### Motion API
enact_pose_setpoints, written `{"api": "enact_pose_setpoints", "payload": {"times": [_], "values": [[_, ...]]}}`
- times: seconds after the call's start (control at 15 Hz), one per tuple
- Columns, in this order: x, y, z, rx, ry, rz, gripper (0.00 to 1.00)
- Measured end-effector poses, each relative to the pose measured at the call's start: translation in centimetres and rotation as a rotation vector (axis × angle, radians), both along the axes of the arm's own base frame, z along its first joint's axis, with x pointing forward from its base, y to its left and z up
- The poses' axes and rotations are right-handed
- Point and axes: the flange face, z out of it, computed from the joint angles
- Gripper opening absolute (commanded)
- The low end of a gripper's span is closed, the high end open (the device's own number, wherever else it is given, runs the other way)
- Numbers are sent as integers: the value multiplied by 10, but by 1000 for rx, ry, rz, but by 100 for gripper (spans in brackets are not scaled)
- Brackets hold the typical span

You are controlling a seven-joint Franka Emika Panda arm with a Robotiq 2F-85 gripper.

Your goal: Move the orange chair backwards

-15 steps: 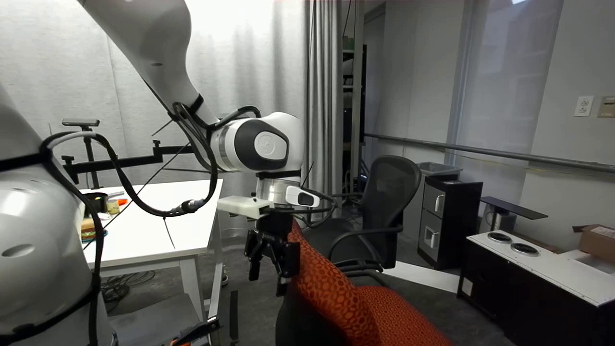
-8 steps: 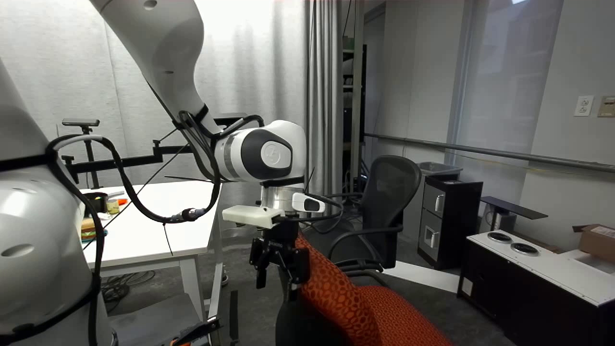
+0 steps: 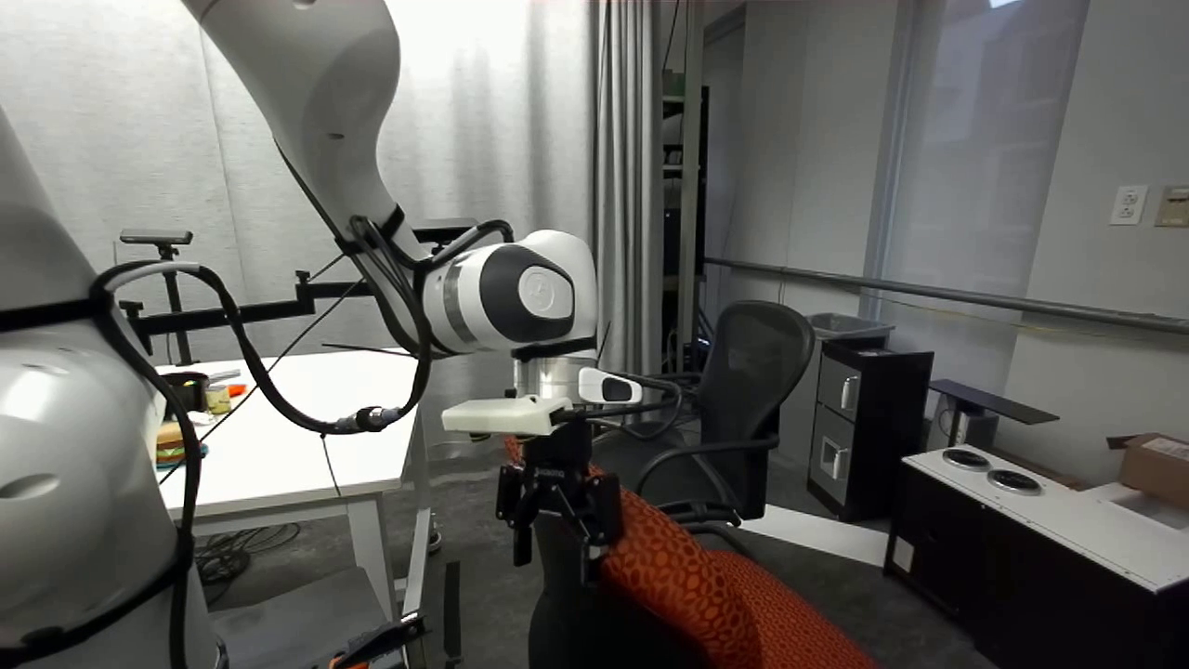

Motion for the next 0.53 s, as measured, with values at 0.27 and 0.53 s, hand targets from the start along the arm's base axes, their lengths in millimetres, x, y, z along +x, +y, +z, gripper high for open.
{"api": "enact_pose_setpoints", "payload": {"times": [0.27, 0.53], "values": [[2, -4, 2, 0, -5, -7, 100], [2, -5, 2, 0, -7, -11, 100]]}}
